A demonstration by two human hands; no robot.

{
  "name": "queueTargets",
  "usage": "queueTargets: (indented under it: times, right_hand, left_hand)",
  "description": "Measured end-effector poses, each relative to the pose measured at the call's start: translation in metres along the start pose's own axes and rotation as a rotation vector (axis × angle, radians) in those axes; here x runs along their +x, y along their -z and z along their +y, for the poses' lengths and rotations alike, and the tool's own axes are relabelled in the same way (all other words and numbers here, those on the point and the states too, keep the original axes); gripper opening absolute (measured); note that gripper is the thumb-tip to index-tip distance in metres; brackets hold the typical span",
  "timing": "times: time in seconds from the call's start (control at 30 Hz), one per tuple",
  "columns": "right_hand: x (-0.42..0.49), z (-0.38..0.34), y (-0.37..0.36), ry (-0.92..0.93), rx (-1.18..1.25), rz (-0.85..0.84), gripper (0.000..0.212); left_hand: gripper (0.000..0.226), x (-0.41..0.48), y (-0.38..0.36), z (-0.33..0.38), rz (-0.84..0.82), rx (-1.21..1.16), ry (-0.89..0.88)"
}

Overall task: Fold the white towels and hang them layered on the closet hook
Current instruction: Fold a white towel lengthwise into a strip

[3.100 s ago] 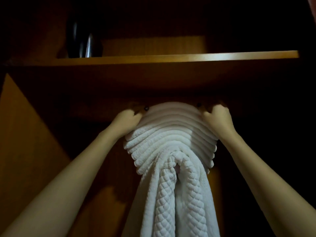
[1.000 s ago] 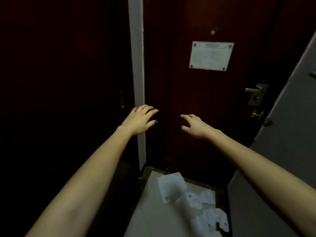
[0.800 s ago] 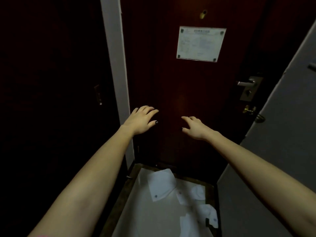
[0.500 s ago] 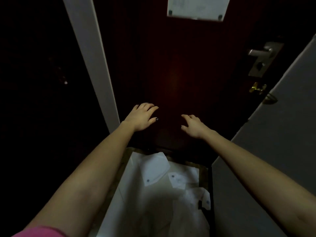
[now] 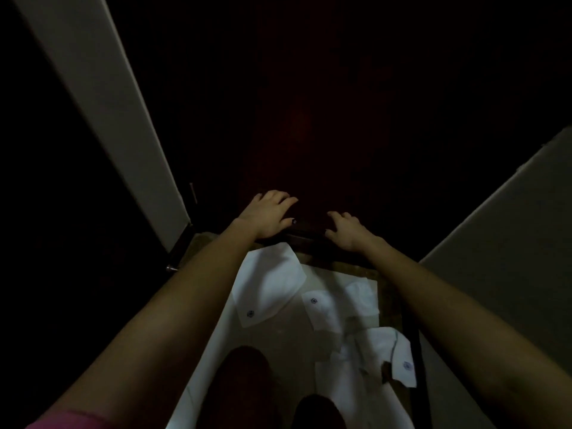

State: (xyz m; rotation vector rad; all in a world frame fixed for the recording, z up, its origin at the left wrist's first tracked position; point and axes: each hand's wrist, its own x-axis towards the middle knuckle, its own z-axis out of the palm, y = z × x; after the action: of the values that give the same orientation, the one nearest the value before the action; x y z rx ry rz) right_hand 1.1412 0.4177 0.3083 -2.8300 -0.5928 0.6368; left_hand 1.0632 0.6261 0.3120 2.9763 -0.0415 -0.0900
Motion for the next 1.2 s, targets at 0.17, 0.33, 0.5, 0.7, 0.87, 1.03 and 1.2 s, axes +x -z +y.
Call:
queueTargets:
  times: [0.17,0.33,0.5,0.7,0.87,1.03,1.2]
  right_hand:
    - [0.073,0.041,-0.118,0.013,0.018,-0.009,0.057]
    - [0.126,0.065,-0.216,0.022,-0.001,-0.054,0.061]
    - [0.163,0.071,-0.287,0.106,0.144,-0.094,0.058]
    - [0.204,0.087,-0.347,0.006,0.391,-0.043,0.069]
    - [0.227,0.113,-0.417,-0.097,0.206,-0.091,0.079]
    - [0.265,0.115,-0.409,0.043,0.359,0.022,0.057]
    - [0.293,0.115,-0.398,-0.013,0.406,-0.039,0.046]
  left_hand:
    - [0.058,0.034,-0.119,-0.009,0.134,-0.137,0.098]
    - [0.056,0.036,-0.231,-0.016,0.135,-0.212,0.176]
    - [0.057,0.029,-0.33,-0.027,0.102,-0.346,0.262]
    - [0.057,0.031,-0.42,-0.031,0.008,-0.319,0.319]
    - [0.055,0.057,-0.448,-0.04,-0.066,-0.445,0.354]
    - [0.06,0.068,-0.484,-0.039,-0.218,-0.467,0.434]
    - [0.06,0.069,-0.505,-0.04,-0.14,-0.52,0.531]
